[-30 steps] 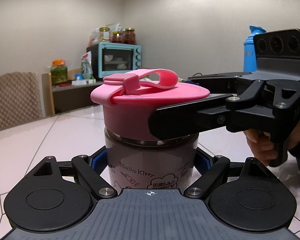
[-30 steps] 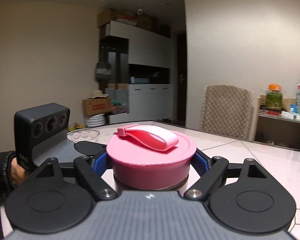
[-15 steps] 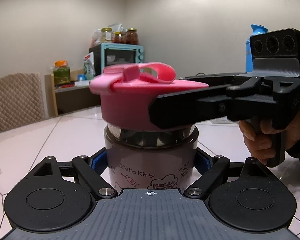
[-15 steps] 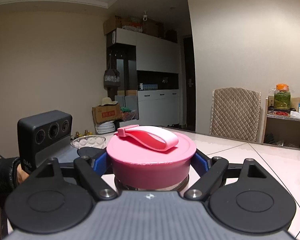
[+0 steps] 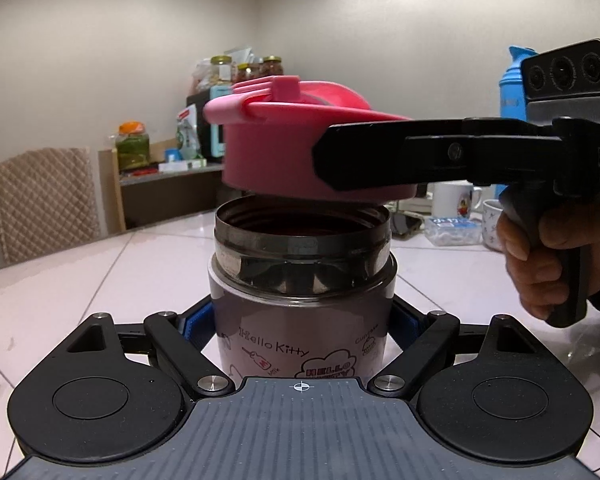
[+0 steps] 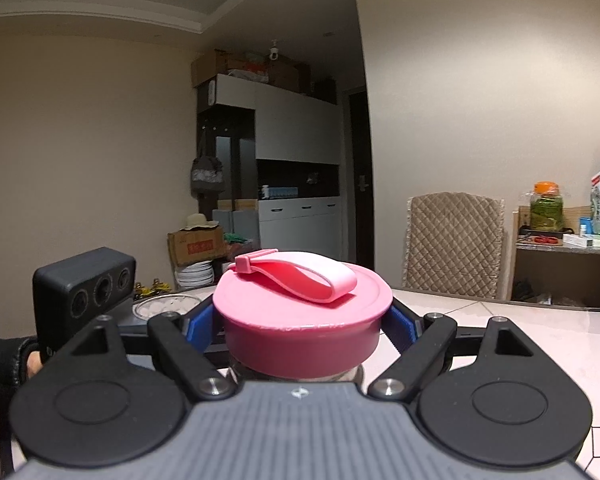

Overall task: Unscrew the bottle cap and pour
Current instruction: 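Regrip the pink cap with the right gripper and twist it off the bottle, then lift the pink cap up and carry it away from the bottle with the right gripper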

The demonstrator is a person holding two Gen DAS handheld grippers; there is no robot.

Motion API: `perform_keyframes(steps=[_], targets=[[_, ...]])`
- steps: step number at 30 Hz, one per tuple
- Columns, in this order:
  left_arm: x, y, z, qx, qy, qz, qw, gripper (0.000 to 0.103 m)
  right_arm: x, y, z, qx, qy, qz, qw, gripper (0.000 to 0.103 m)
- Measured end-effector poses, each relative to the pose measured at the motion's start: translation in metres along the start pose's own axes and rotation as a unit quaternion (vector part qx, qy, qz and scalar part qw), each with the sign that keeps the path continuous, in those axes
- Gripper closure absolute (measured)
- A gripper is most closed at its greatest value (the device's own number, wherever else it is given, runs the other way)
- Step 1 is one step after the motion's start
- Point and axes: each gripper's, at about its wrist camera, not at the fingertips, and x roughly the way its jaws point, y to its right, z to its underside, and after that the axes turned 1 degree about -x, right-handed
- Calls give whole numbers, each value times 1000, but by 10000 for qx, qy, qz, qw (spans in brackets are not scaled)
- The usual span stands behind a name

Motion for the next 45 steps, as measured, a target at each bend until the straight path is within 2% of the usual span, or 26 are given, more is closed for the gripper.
perform_keyframes(steps=[13,21,26,45], targets=[[-13,0,2,-112,-12,-418,9991,13,-11,3,6,302,64,612,9976,18],[-15,4,1,-185,-10,-590,9981,13,-22,2,15,360,92,1129,9929,18],[-16,8,0,-235,-2,-824,9963,13,-26,-2,20,343,7,1448,9889,18],[-32,22,2,-654,-33,-1769,9820,13,-36,-14,43,506,-273,1887,9804,18]])
